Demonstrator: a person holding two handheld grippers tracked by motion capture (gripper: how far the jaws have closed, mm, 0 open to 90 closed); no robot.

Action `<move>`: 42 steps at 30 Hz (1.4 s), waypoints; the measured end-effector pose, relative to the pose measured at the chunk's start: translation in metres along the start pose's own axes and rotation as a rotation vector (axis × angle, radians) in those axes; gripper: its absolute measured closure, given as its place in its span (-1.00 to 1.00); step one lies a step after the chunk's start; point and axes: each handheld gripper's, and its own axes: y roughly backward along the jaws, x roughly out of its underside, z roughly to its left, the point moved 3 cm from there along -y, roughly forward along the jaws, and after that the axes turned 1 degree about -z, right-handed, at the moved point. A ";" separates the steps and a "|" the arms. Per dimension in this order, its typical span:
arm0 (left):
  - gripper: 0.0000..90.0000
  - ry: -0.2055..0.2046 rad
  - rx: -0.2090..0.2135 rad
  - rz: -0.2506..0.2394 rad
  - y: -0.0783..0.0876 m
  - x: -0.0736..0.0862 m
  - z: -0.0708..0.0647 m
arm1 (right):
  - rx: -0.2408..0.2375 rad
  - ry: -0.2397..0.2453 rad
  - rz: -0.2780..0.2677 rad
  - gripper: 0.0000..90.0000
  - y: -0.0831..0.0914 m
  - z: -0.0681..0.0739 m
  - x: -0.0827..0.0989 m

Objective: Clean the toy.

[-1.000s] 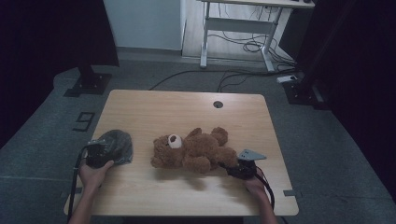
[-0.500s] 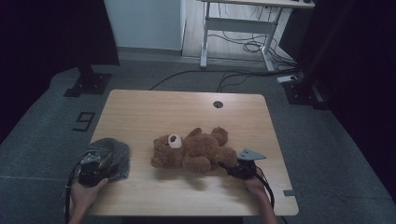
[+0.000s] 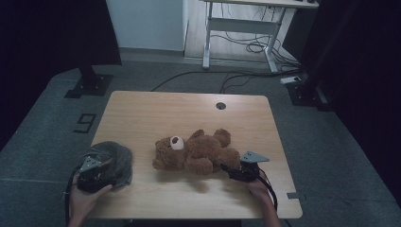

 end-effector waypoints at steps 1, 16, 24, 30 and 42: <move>-0.47 -0.007 0.006 -0.013 0.004 -0.003 -0.003 | 0.006 -0.004 -0.001 -0.21 0.001 -0.001 0.000; -0.50 -0.132 0.127 -0.087 0.014 -0.035 -0.070 | 0.030 -0.060 -0.061 -0.64 0.025 -0.004 -0.002; -0.46 -0.147 0.209 -0.059 -0.009 -0.037 -0.105 | 0.053 -0.090 -0.087 -0.70 0.050 0.003 0.012; -0.45 -0.144 0.217 -0.051 -0.015 -0.027 -0.114 | 0.045 -0.096 -0.100 -0.68 0.064 0.015 0.018; -0.41 -0.133 0.203 -0.036 -0.010 0.006 -0.109 | 0.086 -0.084 -0.077 -0.56 0.081 0.044 0.038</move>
